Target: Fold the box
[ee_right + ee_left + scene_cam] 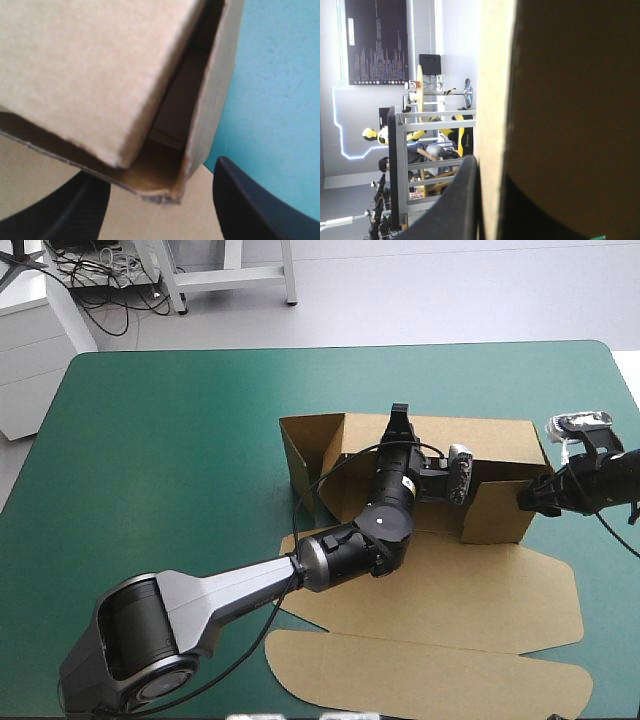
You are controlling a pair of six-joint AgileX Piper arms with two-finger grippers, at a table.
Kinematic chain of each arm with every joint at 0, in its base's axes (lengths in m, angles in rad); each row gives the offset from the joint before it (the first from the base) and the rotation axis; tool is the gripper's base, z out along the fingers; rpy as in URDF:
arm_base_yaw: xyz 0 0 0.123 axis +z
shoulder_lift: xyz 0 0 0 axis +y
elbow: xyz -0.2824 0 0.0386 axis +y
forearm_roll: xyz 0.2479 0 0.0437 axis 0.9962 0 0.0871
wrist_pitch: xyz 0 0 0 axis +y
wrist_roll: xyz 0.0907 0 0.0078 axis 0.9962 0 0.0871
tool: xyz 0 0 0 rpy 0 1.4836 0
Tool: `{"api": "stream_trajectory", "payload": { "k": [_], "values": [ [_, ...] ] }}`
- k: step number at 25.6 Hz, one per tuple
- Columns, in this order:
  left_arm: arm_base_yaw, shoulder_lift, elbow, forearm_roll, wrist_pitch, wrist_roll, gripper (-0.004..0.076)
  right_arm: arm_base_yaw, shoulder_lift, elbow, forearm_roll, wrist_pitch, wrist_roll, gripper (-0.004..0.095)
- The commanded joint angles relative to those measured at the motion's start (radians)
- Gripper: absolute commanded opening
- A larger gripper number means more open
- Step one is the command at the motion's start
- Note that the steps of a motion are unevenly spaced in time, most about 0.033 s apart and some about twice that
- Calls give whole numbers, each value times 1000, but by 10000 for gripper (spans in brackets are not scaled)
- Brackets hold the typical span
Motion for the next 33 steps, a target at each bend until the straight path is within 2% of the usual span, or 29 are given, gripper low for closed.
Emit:
{"api": "stream_trajectory", "payload": {
  "k": [1, 8, 13, 26, 30, 33],
  "values": [
    [-9, -48, -22, 22, -44, -29, -10, 0, 1, 8, 113, -67, -72, 552],
    [-9, -48, -22, 22, -44, -16, -10, 0, 1, 252, 332, -230, -302, 552],
    [-9, -48, -22, 22, -44, -8, -10, 0, 1, 257, 415, -234, -317, 552],
    [-9, -48, -22, 22, -44, -8, -10, 0, 1, 257, 428, -248, -317, 552],
    [-9, -48, -22, 22, -44, -8, -10, 0, 1, 257, 511, -260, -322, 552],
    [-9, -48, -22, 22, -44, -8, -10, 0, 1, 227, 638, -270, -464, 552]
  ]
}}
